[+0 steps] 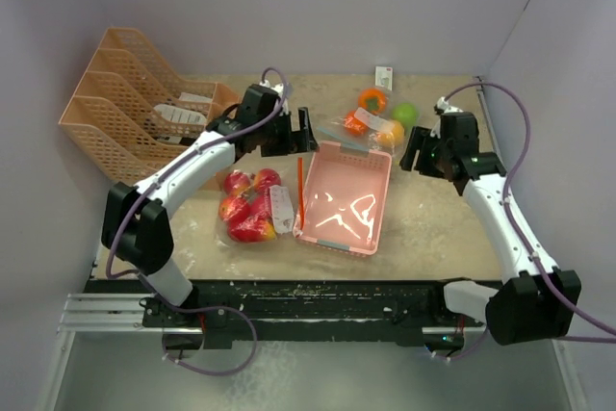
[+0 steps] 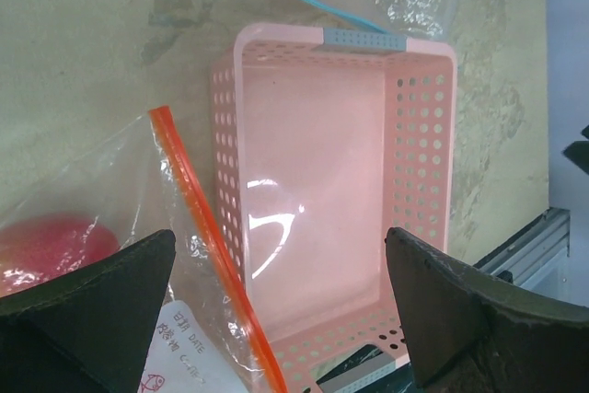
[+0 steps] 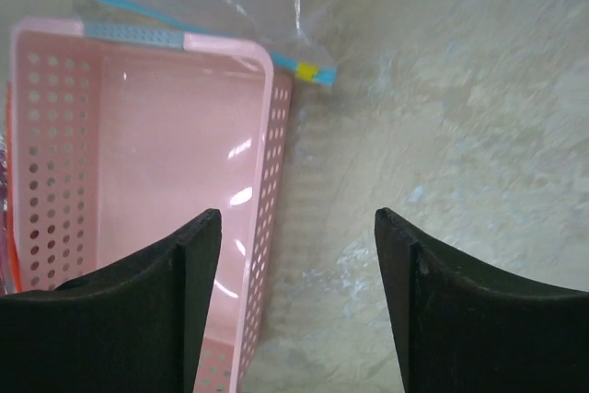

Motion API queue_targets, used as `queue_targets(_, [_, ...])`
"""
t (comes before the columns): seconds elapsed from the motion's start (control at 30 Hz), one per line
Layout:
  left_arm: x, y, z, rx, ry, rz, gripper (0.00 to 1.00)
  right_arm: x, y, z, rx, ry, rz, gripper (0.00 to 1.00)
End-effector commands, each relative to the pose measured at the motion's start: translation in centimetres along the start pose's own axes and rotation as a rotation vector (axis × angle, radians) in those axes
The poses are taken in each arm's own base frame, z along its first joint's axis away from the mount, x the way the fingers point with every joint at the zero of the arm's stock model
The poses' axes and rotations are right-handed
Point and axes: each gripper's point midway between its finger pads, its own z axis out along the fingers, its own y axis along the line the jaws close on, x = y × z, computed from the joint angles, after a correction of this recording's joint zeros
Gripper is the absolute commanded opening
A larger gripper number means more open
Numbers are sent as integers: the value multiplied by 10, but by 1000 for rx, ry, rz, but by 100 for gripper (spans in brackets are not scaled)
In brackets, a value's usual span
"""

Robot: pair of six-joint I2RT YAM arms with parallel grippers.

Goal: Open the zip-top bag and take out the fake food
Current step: Adjust the bin at the center of the board.

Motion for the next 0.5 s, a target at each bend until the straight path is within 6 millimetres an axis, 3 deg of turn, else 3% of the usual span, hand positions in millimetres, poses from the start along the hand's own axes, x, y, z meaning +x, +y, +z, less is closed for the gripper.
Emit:
queue_targets(0.0, [3, -17, 6, 0, 16, 19, 99, 35, 5, 18, -47, 116, 19, 63])
queue_targets(0.07, [9, -18, 10, -24, 31, 40, 99, 54, 5, 26, -62, 158, 18, 61])
queue_targets(0.23, [27, -20, 23, -101, 69, 141, 99, 70, 9, 38, -49, 206, -19, 64])
queue_targets(0.47, [64, -9, 42, -286, 158, 234, 100, 70, 7, 39, -29, 207, -24, 64])
